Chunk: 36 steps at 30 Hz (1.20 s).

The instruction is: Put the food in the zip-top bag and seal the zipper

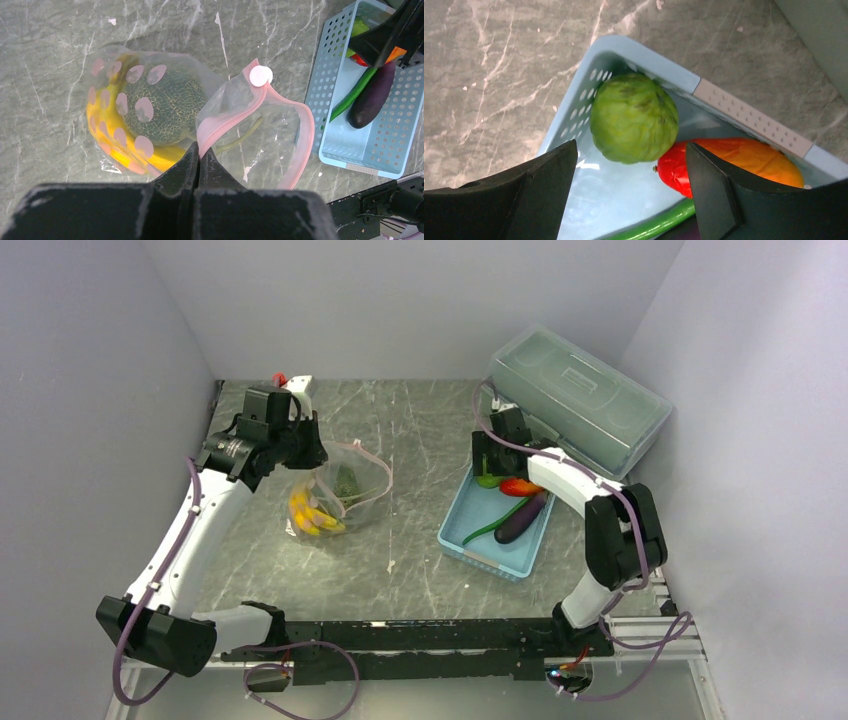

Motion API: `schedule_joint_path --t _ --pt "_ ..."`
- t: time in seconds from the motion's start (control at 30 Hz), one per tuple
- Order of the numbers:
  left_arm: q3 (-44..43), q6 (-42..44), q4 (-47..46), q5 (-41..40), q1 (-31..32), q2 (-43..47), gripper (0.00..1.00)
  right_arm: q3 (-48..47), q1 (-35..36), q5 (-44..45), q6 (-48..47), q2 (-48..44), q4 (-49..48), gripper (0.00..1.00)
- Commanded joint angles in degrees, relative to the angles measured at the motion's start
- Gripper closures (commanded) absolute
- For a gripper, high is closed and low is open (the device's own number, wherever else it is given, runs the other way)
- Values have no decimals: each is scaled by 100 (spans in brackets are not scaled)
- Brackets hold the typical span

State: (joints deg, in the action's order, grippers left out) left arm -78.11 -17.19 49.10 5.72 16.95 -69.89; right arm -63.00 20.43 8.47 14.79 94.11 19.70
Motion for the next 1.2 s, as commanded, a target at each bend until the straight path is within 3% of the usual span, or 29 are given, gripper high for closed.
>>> schedule_joint_path --t 0.0,0.47,0.57,0.77,1.17 --pt "-12 119 -201 -36 -25 148 100 -397 -32 70 -90 235 -191 18" --pt "-3 116 -186 -81 -27 107 100 -520 -40 147 -152 725 -239 25" --pt "-3 119 -189 -88 -30 98 100 -528 -47 135 -171 750 -226 34" --pt "-3 119 -187 -97 -26 90 100 -600 -42 172 -213 500 -38 71" --pt "2 106 -186 -97 -27 71 100 -468 24 -24 -62 -905 280 76"
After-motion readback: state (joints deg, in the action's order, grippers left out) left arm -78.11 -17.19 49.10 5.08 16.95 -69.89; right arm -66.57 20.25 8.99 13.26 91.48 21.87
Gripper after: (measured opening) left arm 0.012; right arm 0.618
